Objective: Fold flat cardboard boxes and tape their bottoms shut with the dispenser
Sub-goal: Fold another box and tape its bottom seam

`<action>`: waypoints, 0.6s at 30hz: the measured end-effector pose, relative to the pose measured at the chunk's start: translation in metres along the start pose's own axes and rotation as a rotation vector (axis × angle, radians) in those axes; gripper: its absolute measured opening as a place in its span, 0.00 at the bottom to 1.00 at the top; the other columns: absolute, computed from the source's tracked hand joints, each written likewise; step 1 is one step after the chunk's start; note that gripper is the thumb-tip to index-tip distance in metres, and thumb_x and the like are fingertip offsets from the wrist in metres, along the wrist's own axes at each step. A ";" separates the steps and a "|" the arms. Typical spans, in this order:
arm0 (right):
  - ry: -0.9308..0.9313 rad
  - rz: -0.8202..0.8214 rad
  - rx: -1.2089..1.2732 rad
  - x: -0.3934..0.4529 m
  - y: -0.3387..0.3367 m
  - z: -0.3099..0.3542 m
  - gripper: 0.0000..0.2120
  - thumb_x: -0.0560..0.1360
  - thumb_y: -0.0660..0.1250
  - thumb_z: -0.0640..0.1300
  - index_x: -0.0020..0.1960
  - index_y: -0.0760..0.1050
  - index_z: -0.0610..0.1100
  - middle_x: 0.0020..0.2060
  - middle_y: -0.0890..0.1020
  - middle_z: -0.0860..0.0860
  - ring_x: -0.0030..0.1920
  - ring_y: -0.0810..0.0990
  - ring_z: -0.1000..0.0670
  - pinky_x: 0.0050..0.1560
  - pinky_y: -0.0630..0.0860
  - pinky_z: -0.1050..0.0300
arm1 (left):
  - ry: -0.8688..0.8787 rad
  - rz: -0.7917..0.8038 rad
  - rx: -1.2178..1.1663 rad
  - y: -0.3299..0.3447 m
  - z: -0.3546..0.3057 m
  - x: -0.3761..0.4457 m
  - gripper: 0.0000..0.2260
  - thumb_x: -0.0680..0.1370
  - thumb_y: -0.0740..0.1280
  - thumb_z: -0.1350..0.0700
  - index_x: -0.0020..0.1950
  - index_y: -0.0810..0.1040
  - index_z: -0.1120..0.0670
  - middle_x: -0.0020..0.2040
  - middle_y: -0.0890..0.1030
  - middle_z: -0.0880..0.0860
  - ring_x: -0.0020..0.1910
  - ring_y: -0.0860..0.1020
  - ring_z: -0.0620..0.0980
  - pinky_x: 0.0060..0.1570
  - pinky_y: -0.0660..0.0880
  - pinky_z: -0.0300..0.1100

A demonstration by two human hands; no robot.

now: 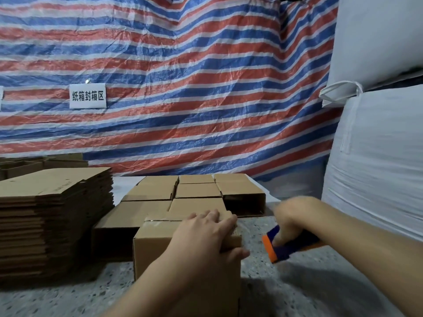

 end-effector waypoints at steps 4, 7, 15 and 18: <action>0.023 -0.316 0.250 0.020 0.029 0.000 0.29 0.74 0.63 0.71 0.60 0.78 0.48 0.51 0.82 0.52 0.48 0.80 0.50 0.45 0.77 0.55 | -0.010 0.020 -0.025 0.002 0.000 0.001 0.34 0.76 0.51 0.28 0.79 0.51 0.41 0.76 0.65 0.53 0.73 0.64 0.53 0.72 0.61 0.51; 0.055 -0.378 0.330 0.030 0.056 0.010 0.29 0.74 0.61 0.72 0.56 0.79 0.48 0.50 0.83 0.52 0.48 0.81 0.50 0.43 0.76 0.56 | -0.008 0.005 -0.027 0.002 0.002 0.001 0.34 0.76 0.51 0.27 0.78 0.53 0.40 0.75 0.66 0.53 0.73 0.65 0.53 0.72 0.61 0.50; 0.117 -0.367 0.386 0.031 0.089 0.017 0.35 0.74 0.48 0.77 0.48 0.78 0.50 0.50 0.84 0.52 0.50 0.82 0.50 0.49 0.77 0.54 | 0.006 -0.040 -0.028 0.001 0.002 0.001 0.33 0.75 0.50 0.27 0.77 0.56 0.40 0.72 0.69 0.51 0.69 0.69 0.52 0.69 0.65 0.49; 0.185 -0.425 0.405 0.012 0.065 0.009 0.41 0.74 0.39 0.76 0.45 0.79 0.48 0.46 0.84 0.50 0.48 0.82 0.49 0.47 0.72 0.52 | 0.005 -0.053 -0.043 0.000 0.002 0.000 0.33 0.75 0.51 0.27 0.77 0.56 0.40 0.72 0.69 0.51 0.70 0.68 0.52 0.69 0.64 0.49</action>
Point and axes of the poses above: each hand's wrist, its own x-axis towards the middle knuckle, its own y-axis out of the palm, z = x × y, the point moved 9 cm from there along x, towards the middle knuckle
